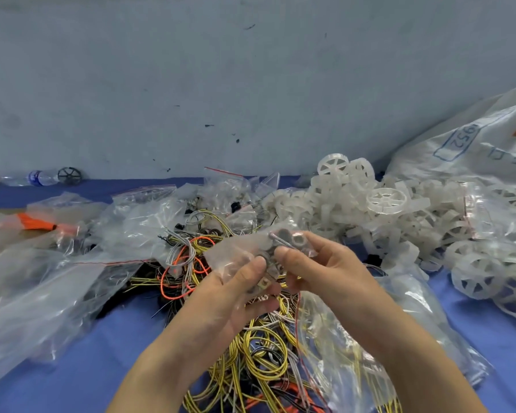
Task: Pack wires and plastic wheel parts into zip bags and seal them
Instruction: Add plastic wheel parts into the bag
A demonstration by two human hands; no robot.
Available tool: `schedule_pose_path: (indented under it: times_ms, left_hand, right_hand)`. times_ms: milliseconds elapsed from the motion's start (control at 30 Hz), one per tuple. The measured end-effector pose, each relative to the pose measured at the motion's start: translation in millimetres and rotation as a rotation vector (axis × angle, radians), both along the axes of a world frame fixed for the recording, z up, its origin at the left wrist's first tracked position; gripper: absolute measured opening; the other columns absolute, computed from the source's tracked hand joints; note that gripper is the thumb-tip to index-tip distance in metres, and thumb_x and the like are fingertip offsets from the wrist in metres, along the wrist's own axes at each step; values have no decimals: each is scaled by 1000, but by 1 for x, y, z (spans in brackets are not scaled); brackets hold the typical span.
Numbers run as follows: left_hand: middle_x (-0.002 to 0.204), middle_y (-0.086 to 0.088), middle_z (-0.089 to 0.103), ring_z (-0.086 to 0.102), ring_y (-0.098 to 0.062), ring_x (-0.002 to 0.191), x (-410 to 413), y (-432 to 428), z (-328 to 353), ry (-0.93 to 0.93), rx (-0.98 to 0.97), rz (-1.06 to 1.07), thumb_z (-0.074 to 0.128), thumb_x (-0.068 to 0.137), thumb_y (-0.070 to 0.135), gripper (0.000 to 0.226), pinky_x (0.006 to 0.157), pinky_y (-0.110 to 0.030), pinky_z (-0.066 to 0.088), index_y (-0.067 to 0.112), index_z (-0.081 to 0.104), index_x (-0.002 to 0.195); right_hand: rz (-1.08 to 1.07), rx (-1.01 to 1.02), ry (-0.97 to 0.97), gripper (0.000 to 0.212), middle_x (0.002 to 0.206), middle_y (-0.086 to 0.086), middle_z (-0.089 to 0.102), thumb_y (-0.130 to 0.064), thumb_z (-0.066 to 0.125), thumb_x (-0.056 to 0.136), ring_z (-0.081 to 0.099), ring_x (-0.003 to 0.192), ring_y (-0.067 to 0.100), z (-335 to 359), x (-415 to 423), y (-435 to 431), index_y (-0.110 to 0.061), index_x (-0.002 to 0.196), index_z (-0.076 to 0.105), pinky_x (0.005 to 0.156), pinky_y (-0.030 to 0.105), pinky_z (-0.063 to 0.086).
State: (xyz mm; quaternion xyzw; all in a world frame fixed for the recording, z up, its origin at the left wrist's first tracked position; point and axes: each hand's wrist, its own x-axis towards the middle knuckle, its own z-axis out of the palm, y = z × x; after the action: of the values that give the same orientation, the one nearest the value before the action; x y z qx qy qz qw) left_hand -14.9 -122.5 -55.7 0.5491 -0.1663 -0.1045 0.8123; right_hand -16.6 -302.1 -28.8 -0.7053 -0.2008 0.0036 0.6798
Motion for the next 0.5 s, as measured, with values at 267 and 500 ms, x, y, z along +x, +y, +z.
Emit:
schedule_pose_path:
  times_ms: [267, 500]
  left_hand:
    - [142, -14, 51, 50, -34, 129, -7, -6, 1, 68, -158, -105, 51, 100, 32, 40, 102, -43, 46, 16, 53, 137]
    - [125, -18, 64, 64, -32, 113, 1, -5, -1, 231, -277, 52, 46, 99, 26, 31, 81, -43, 56, 13, 66, 120]
  right_hand:
    - [-56, 55, -43, 50, 111, -3, 73, -7, 65, 93, 71, 98, 14, -1, -1, -3, -44, 125, 62, 82, 20, 54]
    - [-218, 82, 29, 33, 101, -4, 75, -14, 60, 97, 71, 88, 13, 4, -3, -15, -36, 119, 67, 72, 24, 56]
